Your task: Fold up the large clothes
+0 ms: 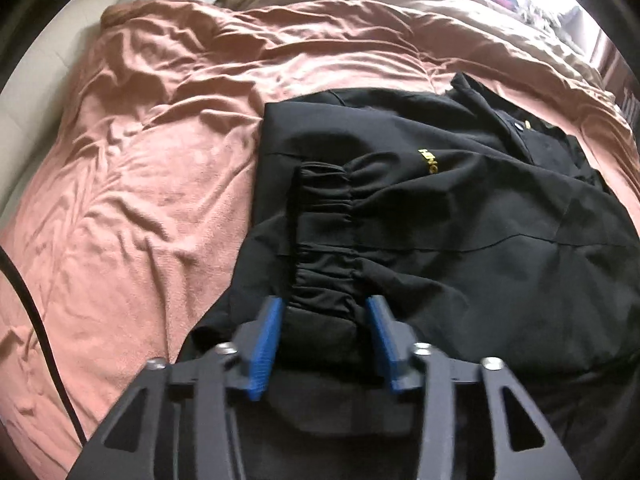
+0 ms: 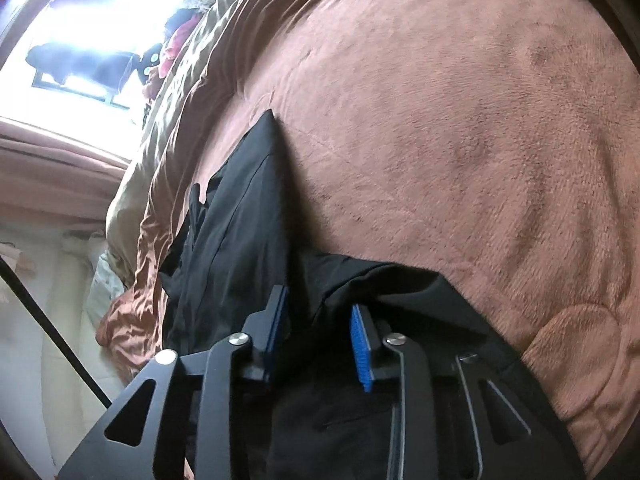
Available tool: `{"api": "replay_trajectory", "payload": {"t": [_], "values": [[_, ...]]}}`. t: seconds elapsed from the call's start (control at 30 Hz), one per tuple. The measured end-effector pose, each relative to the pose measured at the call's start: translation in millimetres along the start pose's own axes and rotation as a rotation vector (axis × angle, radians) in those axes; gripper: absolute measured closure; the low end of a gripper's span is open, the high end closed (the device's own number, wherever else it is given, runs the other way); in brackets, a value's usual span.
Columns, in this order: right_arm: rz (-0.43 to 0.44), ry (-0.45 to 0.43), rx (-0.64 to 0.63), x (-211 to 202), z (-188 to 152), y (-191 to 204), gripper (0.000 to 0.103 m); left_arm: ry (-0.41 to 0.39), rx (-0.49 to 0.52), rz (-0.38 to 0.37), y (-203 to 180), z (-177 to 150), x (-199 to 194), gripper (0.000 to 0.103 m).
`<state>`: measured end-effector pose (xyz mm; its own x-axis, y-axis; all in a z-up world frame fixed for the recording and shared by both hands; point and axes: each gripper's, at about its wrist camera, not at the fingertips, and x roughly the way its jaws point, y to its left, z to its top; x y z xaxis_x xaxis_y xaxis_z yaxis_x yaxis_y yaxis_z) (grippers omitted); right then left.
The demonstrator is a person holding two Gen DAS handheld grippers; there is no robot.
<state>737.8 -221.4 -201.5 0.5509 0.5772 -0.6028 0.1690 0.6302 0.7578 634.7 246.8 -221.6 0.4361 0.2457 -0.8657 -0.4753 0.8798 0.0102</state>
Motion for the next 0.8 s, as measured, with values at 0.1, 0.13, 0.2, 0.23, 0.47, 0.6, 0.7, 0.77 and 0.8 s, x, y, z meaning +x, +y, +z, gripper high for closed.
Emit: {"api": "replay_trajectory", "payload": {"t": [0.1,0.13,0.2,0.23,0.47,0.6,0.7,0.77,0.8], "values": [[0.010,0.001,0.012,-0.8,2.7,-5.0,0.077,-0.018,-0.012,-0.007,5.2,-1.1,-11.1,0.091],[0.011,0.000,0.010,-1.6,3.5,-5.0,0.077,-0.020,-0.011,-0.017,6.7,-2.2,-14.9,0.091],[0.007,-0.003,0.005,-3.4,4.0,-3.7,0.077,-0.026,0.007,-0.022,6.9,-6.1,-22.9,0.092],[0.003,-0.006,0.001,-4.5,3.2,-2.6,0.077,-0.026,0.013,-0.025,7.3,-9.3,-26.6,0.093],[-0.025,-0.011,0.010,-14.3,0.2,2.1,0.077,0.021,-0.003,-0.032,20.0,-15.6,-22.7,0.089],[-0.023,-0.027,0.017,-29.6,-2.0,3.8,0.065,0.000,-0.023,-0.045,30.7,-18.2,-44.9,0.084],[-0.001,-0.069,-0.021,-51.1,-2.9,10.8,0.040,-0.037,-0.005,-0.050,37.6,-25.9,-70.2,0.050],[0.003,-0.097,-0.051,-64.8,-8.1,12.6,0.040,-0.063,-0.005,-0.056,44.5,-34.1,-87.8,0.045],[0.005,-0.108,-0.066,-71.9,-12.1,13.7,0.040,-0.065,-0.008,-0.060,47.2,-37.8,-94.0,0.045]]}}
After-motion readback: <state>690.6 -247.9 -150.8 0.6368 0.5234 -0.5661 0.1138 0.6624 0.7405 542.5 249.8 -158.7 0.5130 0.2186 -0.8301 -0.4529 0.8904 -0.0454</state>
